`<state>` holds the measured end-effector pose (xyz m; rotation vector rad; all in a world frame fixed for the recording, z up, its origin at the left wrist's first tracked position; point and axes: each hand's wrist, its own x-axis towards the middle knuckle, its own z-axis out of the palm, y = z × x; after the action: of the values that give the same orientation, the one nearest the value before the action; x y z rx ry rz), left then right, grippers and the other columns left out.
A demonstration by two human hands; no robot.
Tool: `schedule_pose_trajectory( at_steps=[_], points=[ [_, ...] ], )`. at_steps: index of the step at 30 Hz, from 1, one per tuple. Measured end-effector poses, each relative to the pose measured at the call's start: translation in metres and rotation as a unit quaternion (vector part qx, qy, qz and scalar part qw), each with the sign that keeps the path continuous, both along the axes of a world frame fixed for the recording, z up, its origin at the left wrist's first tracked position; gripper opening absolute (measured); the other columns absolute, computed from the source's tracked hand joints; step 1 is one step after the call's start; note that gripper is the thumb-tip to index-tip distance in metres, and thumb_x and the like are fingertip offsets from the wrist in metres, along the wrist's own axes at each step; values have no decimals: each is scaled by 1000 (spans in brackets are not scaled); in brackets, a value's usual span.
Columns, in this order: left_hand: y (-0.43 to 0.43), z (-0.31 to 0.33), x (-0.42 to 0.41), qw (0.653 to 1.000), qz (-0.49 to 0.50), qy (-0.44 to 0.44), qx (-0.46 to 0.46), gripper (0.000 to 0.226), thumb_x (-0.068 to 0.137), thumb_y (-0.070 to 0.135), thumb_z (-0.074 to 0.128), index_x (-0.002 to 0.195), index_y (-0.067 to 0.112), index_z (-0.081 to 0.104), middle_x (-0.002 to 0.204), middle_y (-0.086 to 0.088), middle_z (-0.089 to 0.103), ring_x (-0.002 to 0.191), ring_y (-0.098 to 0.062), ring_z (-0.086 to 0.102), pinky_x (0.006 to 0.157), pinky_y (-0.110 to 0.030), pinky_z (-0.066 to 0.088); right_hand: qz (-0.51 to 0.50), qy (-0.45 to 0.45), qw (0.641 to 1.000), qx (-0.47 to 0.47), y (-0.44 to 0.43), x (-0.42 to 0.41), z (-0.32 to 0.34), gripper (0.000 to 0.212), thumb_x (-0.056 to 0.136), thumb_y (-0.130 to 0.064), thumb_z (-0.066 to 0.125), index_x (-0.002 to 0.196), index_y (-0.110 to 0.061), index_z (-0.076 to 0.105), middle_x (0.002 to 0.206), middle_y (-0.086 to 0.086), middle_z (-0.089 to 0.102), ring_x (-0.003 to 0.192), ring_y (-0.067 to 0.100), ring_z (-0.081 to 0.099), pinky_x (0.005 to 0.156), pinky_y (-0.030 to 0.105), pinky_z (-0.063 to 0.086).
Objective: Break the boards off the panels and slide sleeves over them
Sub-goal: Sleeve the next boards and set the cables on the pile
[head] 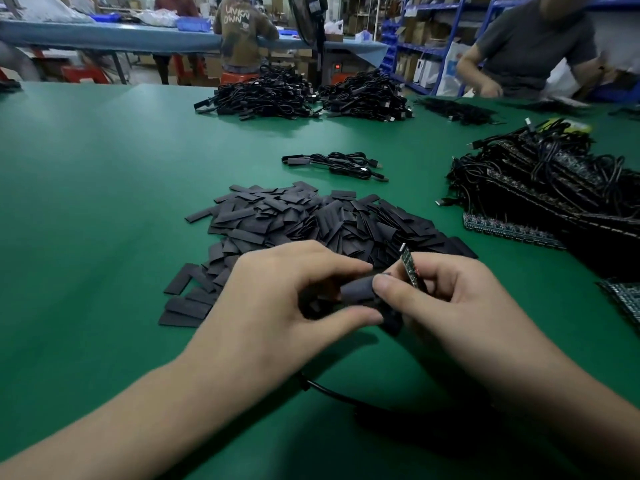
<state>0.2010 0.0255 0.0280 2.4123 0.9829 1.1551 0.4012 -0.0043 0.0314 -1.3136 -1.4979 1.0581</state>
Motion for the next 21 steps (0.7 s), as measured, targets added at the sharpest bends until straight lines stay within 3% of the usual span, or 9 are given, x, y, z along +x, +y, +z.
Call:
schedule_pose_trajectory(
  at_steps=[3, 7, 10, 12, 21],
  points=[
    [-4, -5, 0, 998, 17, 14, 63, 24, 84, 36, 78, 105, 24, 79, 90, 14, 71, 81, 2, 65, 75, -19, 53, 36, 20, 999, -17, -1, -2, 0, 23, 94, -22, 68, 73, -17, 70, 48, -13, 55, 39, -5, 45, 40, 6, 31],
    [0, -6, -5, 997, 50, -24, 46, 22, 84, 33, 81, 101, 20, 81, 89, 13, 73, 81, 3, 66, 78, -14, 51, 38, 1, 999, 3, 2, 2, 0, 25, 92, -47, 60, 77, -28, 64, 54, -9, 51, 49, 8, 47, 49, 18, 39],
    [2, -5, -6, 996, 68, -44, 30, 21, 82, 33, 79, 98, 20, 81, 86, 12, 74, 82, 4, 67, 79, -11, 49, 44, 1, 999, 14, 6, 10, -3, 28, 94, -42, 49, 76, -21, 53, 58, -4, 50, 55, 17, 50, 58, 30, 44],
    [2, -6, -6, 996, 72, -45, 29, 20, 81, 32, 77, 96, 20, 82, 86, 13, 74, 82, 4, 68, 78, -11, 49, 54, -45, 997, 36, 7, 12, -4, 28, 97, -40, 48, 77, -19, 52, 59, -1, 54, 56, 18, 56, 63, 35, 47],
    [4, -10, -6, 996, 58, -35, 50, 19, 82, 31, 78, 96, 18, 82, 88, 13, 74, 83, 3, 67, 79, -13, 50, 42, -97, 993, 58, 7, 12, -6, 25, 94, -40, 52, 80, -21, 59, 51, 4, 57, 49, 17, 56, 63, 34, 47]
  ],
)
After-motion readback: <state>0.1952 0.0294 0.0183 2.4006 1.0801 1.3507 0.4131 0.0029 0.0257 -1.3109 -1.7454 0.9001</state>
